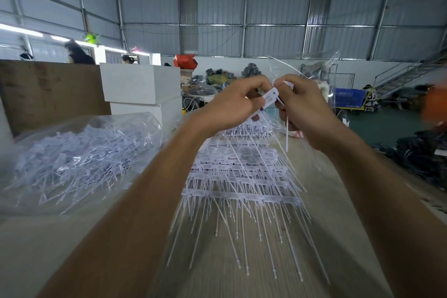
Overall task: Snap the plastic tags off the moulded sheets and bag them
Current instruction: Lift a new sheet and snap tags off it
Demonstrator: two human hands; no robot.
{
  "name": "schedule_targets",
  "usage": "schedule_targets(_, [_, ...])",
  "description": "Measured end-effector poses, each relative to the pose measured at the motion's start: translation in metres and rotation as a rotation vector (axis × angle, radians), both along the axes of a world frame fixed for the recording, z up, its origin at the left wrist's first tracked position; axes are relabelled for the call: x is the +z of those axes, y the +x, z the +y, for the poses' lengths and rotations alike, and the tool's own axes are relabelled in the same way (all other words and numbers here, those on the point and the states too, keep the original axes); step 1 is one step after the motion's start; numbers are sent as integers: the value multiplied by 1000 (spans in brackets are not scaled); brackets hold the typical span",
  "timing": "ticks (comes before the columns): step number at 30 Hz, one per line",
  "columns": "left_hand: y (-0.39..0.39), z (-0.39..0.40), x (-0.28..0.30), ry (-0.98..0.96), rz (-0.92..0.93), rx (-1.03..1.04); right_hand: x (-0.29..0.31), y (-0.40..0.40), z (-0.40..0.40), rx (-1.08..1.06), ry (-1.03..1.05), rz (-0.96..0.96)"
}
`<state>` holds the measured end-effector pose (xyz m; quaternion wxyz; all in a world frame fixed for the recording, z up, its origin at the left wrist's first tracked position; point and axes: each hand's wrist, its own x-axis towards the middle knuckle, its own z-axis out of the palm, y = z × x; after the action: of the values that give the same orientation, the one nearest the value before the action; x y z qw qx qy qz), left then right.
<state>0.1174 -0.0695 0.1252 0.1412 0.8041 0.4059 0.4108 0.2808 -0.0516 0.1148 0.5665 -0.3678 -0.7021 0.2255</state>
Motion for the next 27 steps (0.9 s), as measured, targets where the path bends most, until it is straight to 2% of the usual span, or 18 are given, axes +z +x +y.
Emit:
schedule_targets(5, [-3,-1,2,29,16,-7,-2,1,1,-143,102,-115])
schedule_targets(8, [0,-2,4,52,25,-12,-1,-2,-1,-363,236,-227])
schedule_targets(11, [0,-2,6,40,32,-14,3,2,1,-463,285,-165])
schedule_targets(15, [-3,-2,7,43,10,-26,5,8,2,-288,223,-25])
schedule_targets(20, [-4,1,4,56,20,-4,-2,4,2,-10,118,-30])
schedule_targets(22, [-6,2,4,58,32,14,1,6,0,78,18,31])
schedule_targets(24, [-8,4,3,51,36,32,5,10,-2,88,-42,83])
schedule_targets(27, [-9,5,2,42,43,53,6,13,-4,22,-6,58])
